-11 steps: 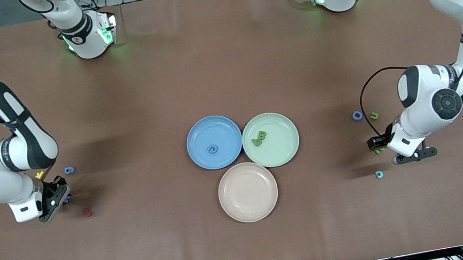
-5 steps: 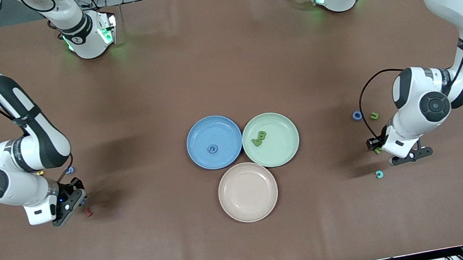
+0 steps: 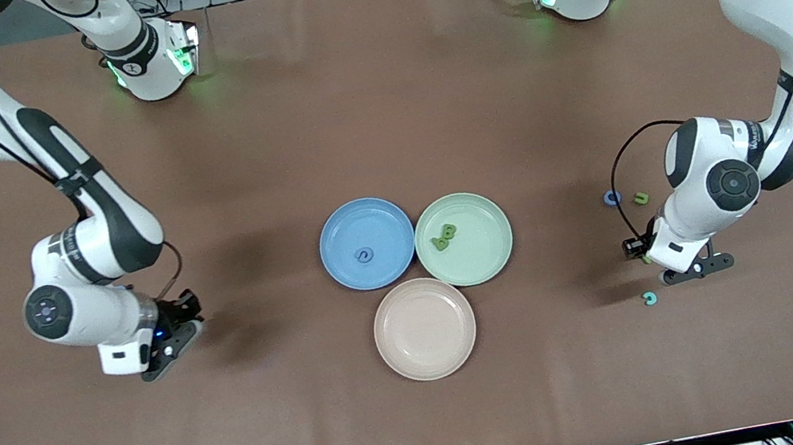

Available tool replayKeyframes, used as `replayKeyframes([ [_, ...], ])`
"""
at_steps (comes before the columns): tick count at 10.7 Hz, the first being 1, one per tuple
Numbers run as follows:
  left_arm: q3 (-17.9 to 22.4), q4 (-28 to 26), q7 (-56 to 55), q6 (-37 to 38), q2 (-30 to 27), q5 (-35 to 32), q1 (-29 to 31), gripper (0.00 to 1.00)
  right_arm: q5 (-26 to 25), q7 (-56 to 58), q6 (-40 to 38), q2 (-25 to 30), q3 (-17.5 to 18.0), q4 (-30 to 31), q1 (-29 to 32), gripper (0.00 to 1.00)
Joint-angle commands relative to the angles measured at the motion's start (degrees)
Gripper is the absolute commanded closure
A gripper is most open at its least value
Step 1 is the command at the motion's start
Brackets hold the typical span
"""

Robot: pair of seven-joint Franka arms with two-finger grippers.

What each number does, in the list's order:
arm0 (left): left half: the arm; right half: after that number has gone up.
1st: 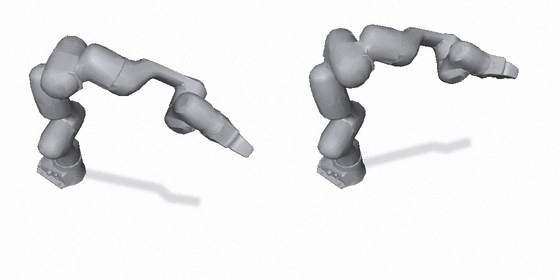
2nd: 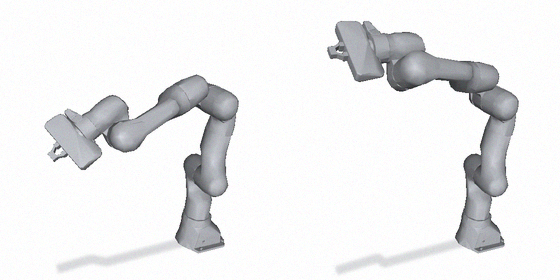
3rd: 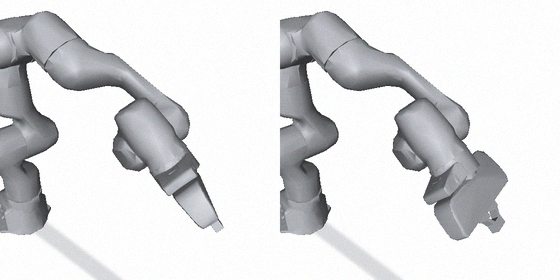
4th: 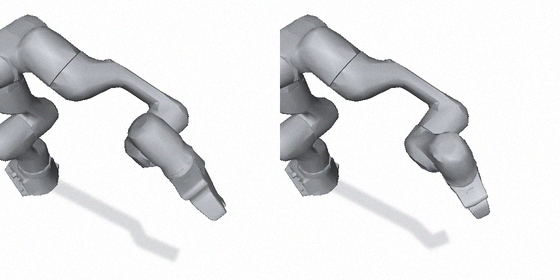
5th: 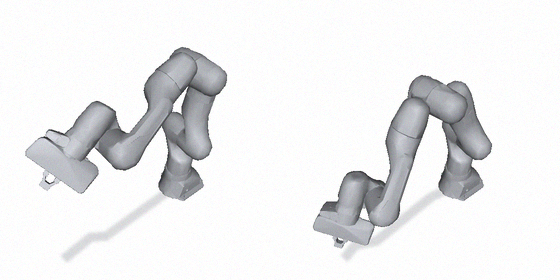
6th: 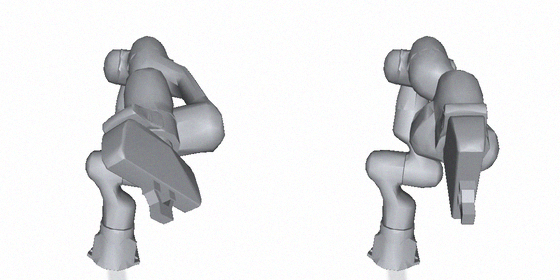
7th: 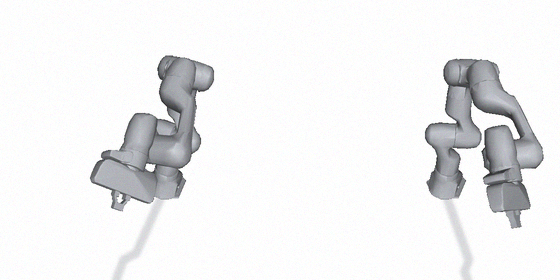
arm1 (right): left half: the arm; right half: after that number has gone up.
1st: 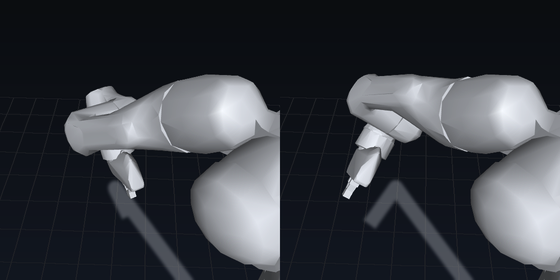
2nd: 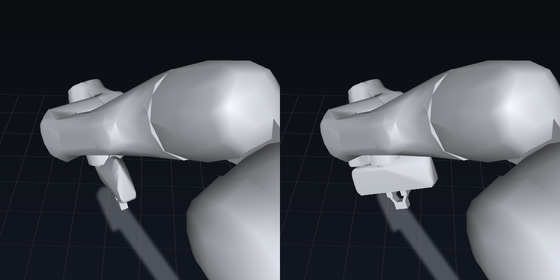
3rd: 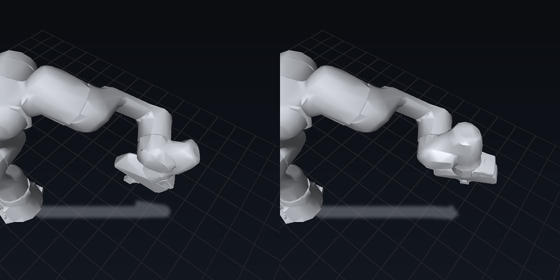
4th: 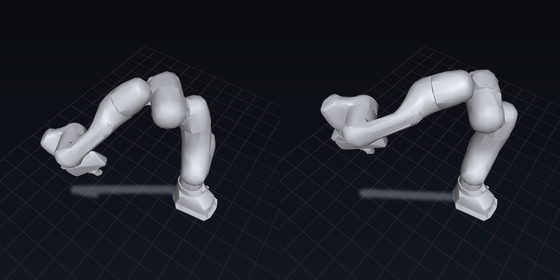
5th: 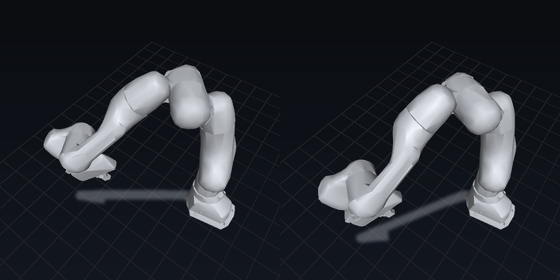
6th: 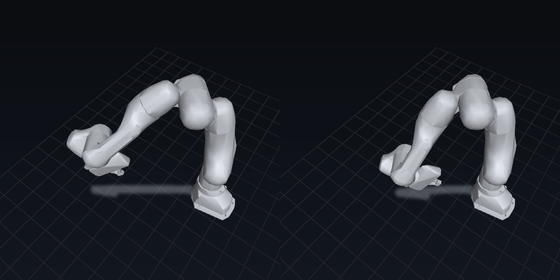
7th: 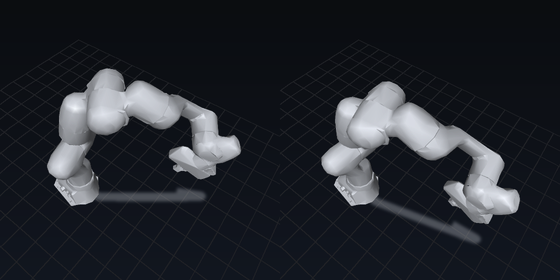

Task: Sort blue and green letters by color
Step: 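Carry the blue X to the blue plate and open the right gripper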

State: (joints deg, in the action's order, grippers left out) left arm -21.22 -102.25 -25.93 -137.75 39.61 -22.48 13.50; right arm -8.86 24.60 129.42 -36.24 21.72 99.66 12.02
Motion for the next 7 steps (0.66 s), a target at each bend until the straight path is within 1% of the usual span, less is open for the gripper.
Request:
replayKeyframes([
  [1, 0.38, 1.44, -1.67, -0.42, 1.34, -3.53, -0.23, 0.47, 0.68, -16.8, -1.54, 0.82, 5.43, 0.27, -1.98, 1.0],
  [3, 0.74, 1.61, -1.67, -0.59, 1.43, -3.8, -0.31, 0.47, 0.68, -28.14, -1.37, 0.73, 5.79, -0.42, -7.24, 1.0],
  [4, 0.74, 1.79, -1.67, -0.59, 1.69, -3.8, -0.23, 0.52, 0.77, -34.64, -1.02, 0.38, 5.7, -1.39, -10.58, 1.0],
  [6, 0.74, 1.88, -1.58, -0.59, 1.78, -3.8, -0.31, 0.86, 0.77, -49.05, -1.02, -0.33, 5.61, -3.76, -17.52, 1.0],
  [7, 0.74, 1.88, -1.58, -0.59, 1.78, -3.8, -0.31, 1.0, 0.68, -55.47, -1.02, -0.85, 5.61, -5.25, -20.95, 1.0],
])
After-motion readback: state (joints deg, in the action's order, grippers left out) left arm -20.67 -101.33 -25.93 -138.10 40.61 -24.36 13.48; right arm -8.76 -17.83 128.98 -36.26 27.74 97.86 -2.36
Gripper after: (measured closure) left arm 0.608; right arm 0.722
